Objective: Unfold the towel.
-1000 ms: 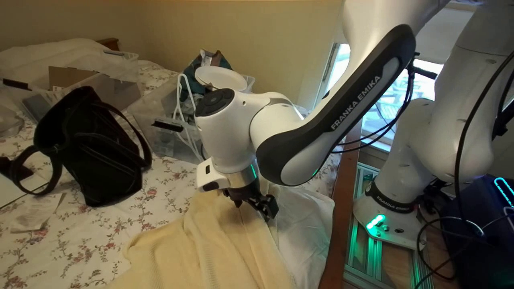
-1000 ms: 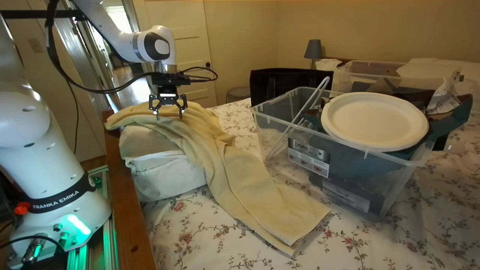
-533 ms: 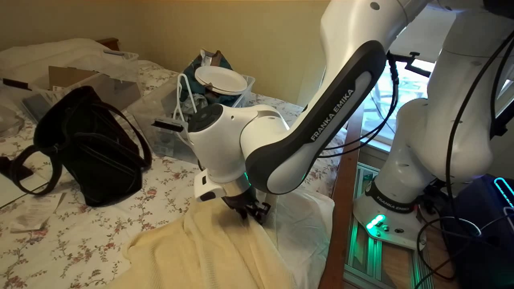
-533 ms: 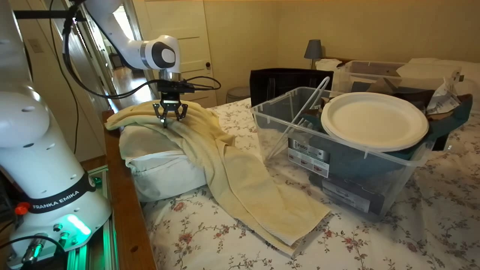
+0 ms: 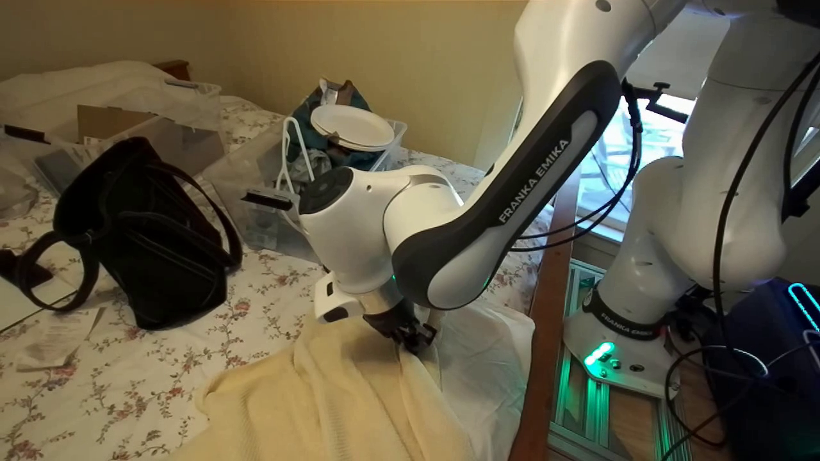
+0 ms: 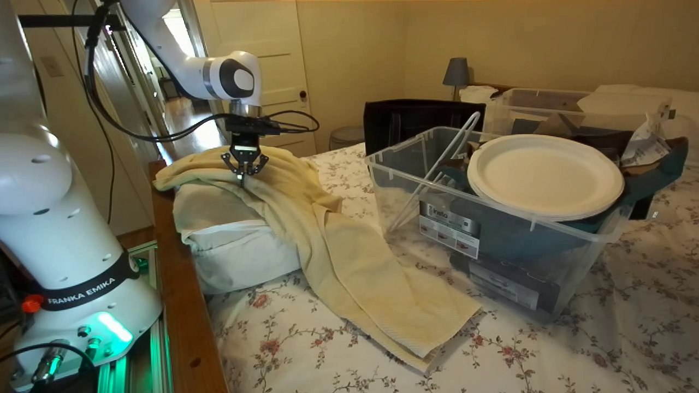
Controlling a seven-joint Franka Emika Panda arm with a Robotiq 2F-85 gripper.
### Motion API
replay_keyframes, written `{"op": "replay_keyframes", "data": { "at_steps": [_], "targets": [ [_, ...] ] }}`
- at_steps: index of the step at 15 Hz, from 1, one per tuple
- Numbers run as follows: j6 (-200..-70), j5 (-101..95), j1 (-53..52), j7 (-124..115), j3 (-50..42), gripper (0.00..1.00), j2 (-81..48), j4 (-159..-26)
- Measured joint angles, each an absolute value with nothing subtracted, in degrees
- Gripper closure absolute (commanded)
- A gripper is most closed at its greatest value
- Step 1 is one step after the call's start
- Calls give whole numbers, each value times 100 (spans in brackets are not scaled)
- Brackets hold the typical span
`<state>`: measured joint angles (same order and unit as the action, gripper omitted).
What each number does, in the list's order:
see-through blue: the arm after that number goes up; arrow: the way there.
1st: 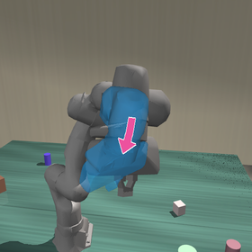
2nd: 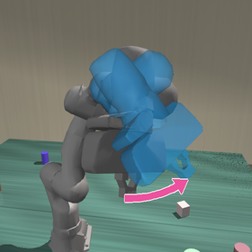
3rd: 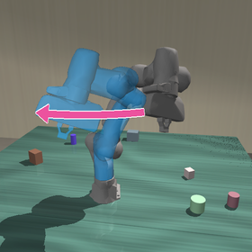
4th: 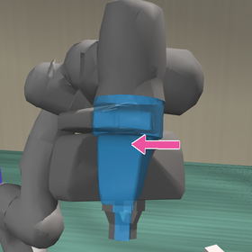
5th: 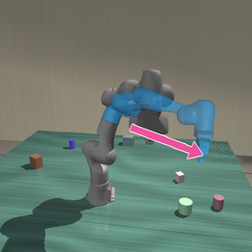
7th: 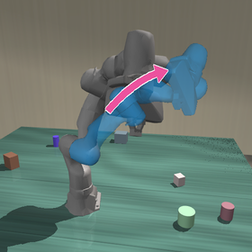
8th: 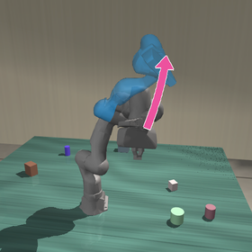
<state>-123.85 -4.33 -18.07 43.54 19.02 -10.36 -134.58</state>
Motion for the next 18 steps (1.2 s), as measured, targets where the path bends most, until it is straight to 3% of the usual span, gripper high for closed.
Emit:
{"op": "replay_keyframes", "data": {
  "at_steps": [8,9,10,13,18],
  "targets": [
    [-11201,906,-1985,2630,2242,98,150,-14121],
    [-11186,1115,-2047,2455,2263,66,320,-14264],
    [-11185,1299,-2112,2300,2273,64,482,-14412],
    [-11243,1552,-2241,2018,2274,46,887,-14769],
    [-11463,1336,-2278,1805,2267,10,1305,-14884]
  ]
}}
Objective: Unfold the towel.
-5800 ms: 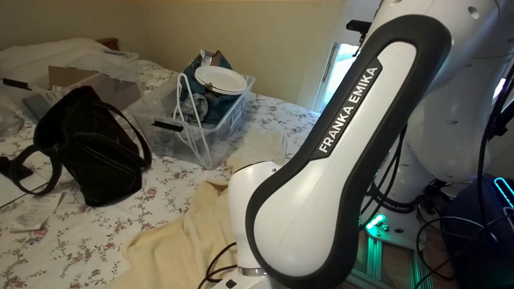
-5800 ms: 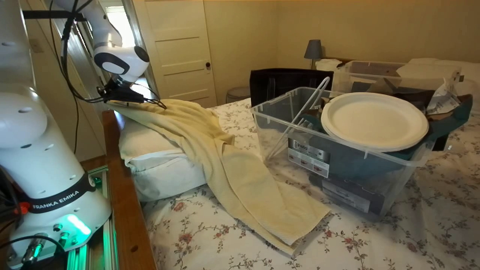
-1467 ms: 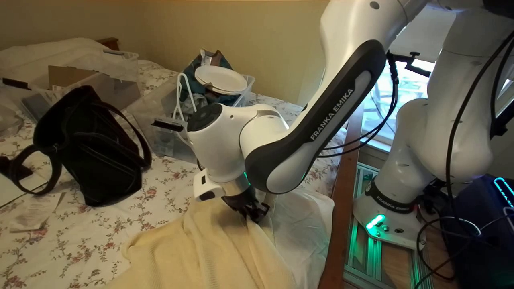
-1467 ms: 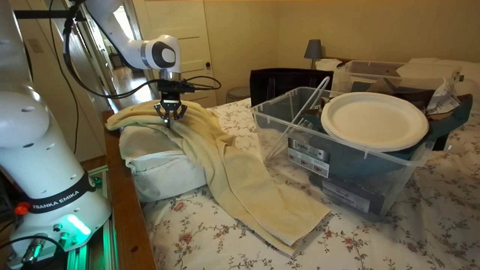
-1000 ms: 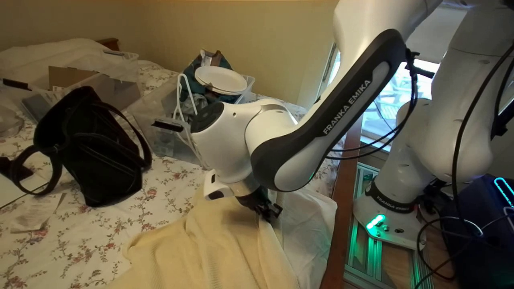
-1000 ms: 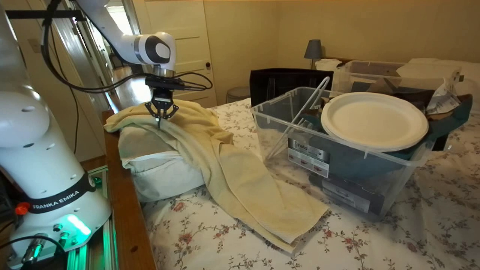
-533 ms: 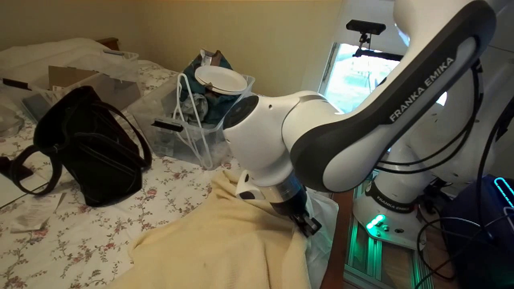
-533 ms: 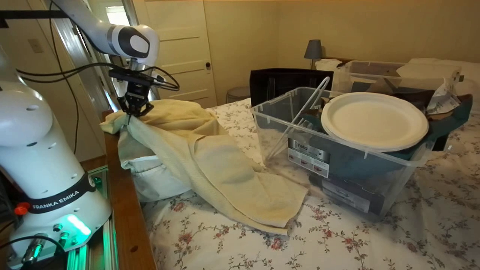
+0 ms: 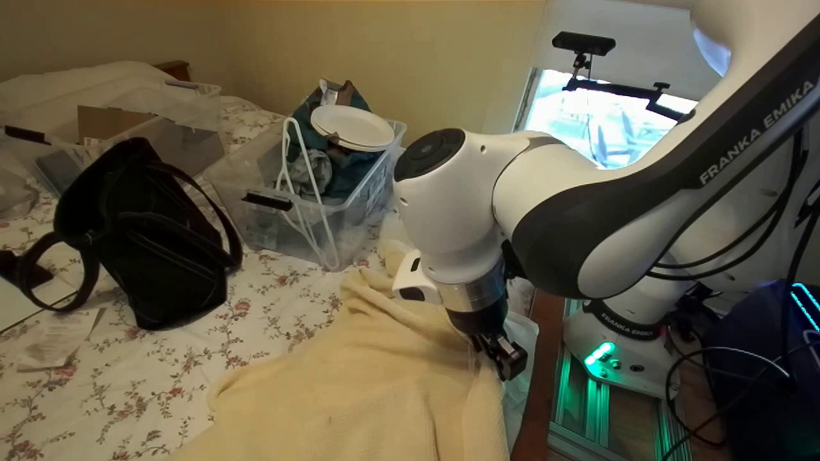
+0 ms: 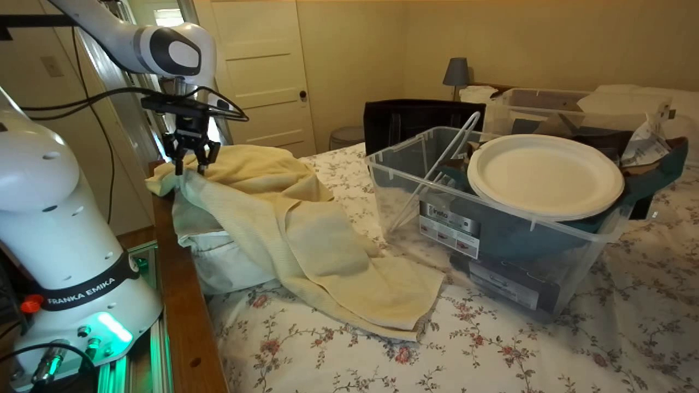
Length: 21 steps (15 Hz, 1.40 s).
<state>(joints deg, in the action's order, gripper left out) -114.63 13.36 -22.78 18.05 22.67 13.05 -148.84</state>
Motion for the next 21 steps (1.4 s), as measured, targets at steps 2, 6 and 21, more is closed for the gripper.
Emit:
{"op": "replay_keyframes", "data": {
  "at_steps": [2,6,21],
  "targets": [
    [-11463,1171,-2278,1785,2252,1,1413,-14823],
    [-11584,874,-2279,1951,2207,0,1474,-14614],
    [-13078,500,-1710,2184,1381,28,537,-14257]
  ]
}}
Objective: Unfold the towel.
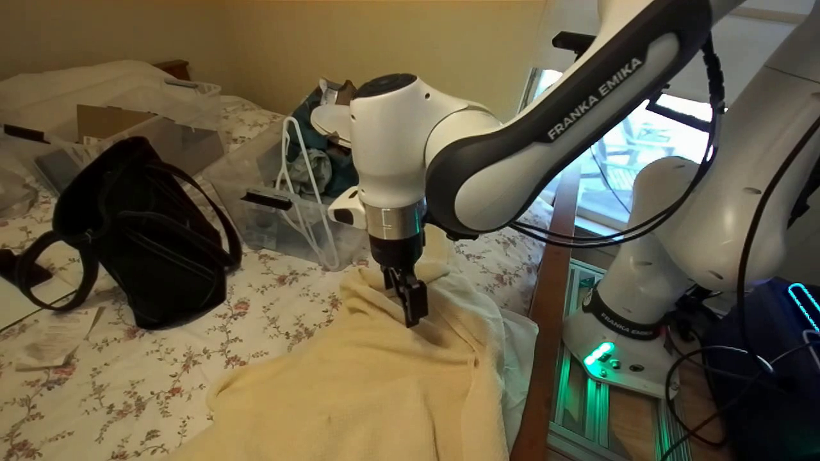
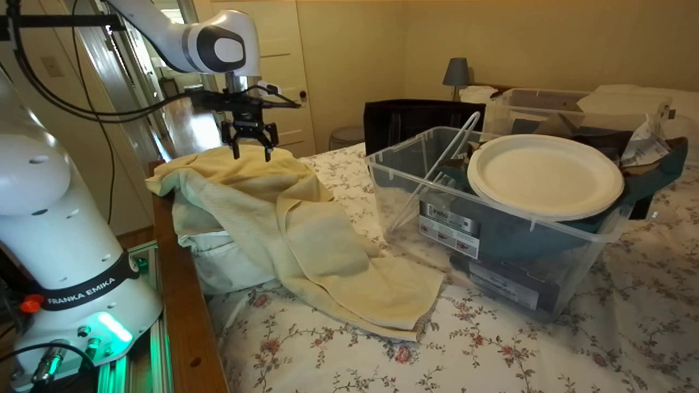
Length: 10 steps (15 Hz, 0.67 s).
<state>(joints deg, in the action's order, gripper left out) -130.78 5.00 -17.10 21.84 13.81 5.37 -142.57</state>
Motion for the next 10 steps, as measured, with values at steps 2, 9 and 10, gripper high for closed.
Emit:
{"op": "replay_keyframes", "data": {
  "at_steps": [2,9,10],
  "targets": [
    [-13439,537,-1614,2091,1317,39,270,-14261],
    [-14228,554,-1383,1600,1278,89,-389,-14261],
    [-14271,554,-1367,1548,1278,95,-432,-14261]
  ]
}}
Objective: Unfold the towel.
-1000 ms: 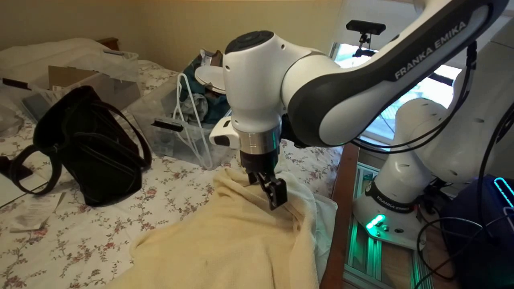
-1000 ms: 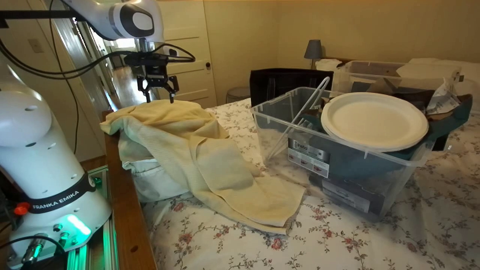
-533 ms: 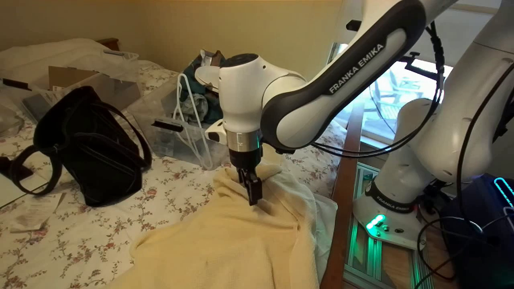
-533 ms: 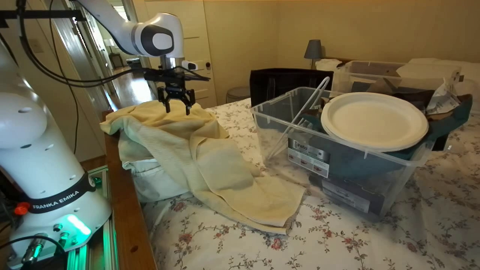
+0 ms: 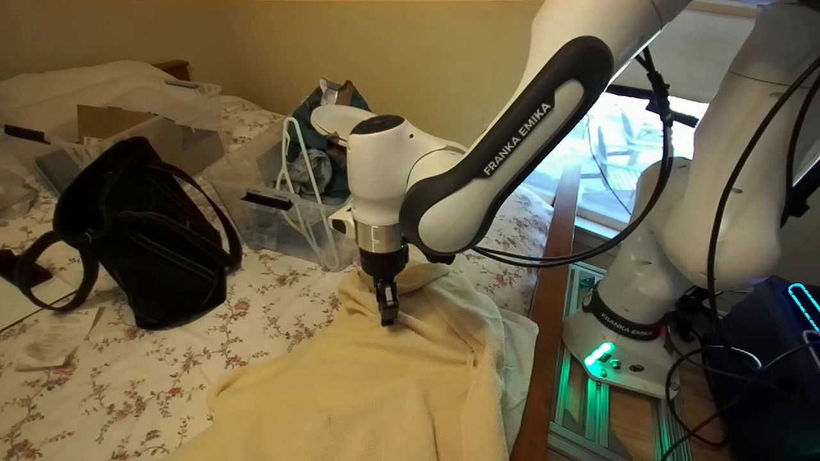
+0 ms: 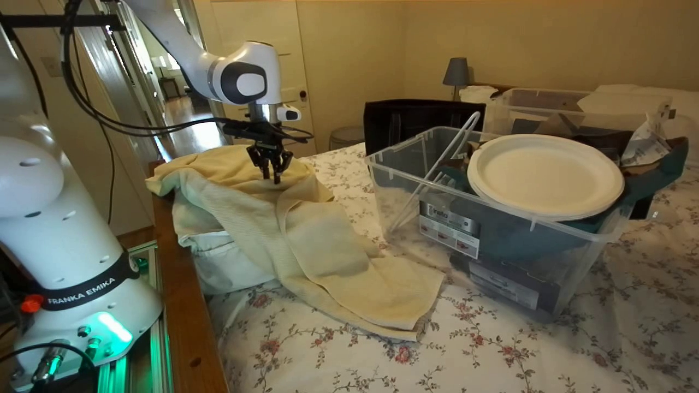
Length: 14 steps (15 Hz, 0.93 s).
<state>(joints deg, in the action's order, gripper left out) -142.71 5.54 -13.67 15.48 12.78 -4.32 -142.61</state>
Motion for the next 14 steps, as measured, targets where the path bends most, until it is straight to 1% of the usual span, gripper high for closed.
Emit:
{"op": "replay_keyframes", "data": {
  "at_steps": [1,2,9,14],
  "targets": [
    [-14317,554,-1358,1510,1278,99,-463,-14261],
    [-14353,554,-1353,1483,1278,100,-486,-14261],
    [-14634,480,-1353,1452,1283,99,-574,-14261],
    [-15320,-726,-1354,816,1240,99,-481,-14232]
  ]
}}
